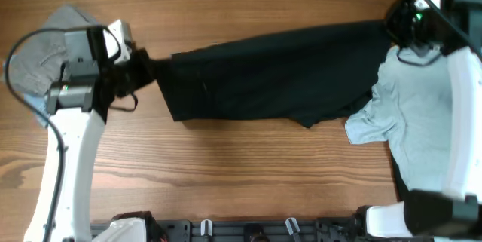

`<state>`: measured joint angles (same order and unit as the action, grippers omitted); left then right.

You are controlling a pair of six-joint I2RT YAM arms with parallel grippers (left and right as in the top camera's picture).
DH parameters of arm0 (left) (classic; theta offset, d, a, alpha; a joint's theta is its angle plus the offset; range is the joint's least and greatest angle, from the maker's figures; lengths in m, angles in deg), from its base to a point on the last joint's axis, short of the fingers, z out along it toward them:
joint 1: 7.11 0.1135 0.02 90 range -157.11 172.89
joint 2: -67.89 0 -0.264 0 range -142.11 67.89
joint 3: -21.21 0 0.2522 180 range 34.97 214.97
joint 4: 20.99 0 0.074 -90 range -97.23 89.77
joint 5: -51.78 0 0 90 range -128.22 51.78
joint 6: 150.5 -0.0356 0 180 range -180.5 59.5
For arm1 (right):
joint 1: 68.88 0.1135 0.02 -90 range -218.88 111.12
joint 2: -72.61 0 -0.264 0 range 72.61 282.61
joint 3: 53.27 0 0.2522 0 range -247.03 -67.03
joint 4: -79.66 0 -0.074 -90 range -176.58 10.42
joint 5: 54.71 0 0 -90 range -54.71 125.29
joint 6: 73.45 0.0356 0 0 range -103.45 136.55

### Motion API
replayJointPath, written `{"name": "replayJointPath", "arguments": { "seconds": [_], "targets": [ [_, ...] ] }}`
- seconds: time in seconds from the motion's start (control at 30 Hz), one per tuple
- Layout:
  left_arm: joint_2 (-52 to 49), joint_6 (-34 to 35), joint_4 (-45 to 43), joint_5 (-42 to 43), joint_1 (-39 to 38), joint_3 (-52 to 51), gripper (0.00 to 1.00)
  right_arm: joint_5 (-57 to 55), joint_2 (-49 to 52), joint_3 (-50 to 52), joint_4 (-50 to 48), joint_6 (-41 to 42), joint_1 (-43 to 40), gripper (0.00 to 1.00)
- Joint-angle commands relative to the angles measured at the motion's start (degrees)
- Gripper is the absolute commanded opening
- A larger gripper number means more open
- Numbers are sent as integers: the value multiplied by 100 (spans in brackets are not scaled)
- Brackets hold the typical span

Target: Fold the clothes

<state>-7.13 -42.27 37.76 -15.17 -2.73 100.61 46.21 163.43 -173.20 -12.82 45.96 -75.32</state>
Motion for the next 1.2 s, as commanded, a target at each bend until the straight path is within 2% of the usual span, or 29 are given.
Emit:
{"name": "replayJointPath", "arguments": {
  "seconds": [0.0, 0.13, 0.33, 0.57, 0.8, 1.0, 1.1, 1.17],
  "targets": [
    [509, -177, 804, -212, 26, 37, 4, -581, -619, -11, 555, 33, -98, 4],
    [859, -328, 973, -415, 26, 37, 4, -835, -756, -11, 1080, 210, -98, 5],
    [402, -326, 872, -531, -26, -94, 4, -837, -160, -11, 1093, 184, -96, 5],
    [247, -326, 774, -555, -81, -94, 4, -841, -101, -9, 940, 140, -94, 5],
    [-634, -321, 273, -579, -245, -94, 4, -835, 855, -4, -173, 144, -92, 6],
    [-2236, -264, -1283, -1099, -540, -94, 4, -175, 2382, -4, -1893, 9, -92, 6],
    [-2815, 79, -1987, -1506, -533, -94, 4, 166, 2946, -4, -2645, 11, -85, 10],
    [-3049, 177, -2404, -1655, -533, -94, 10, 291, 3185, -4, -2968, 2, -68, 12]
  ]
}}
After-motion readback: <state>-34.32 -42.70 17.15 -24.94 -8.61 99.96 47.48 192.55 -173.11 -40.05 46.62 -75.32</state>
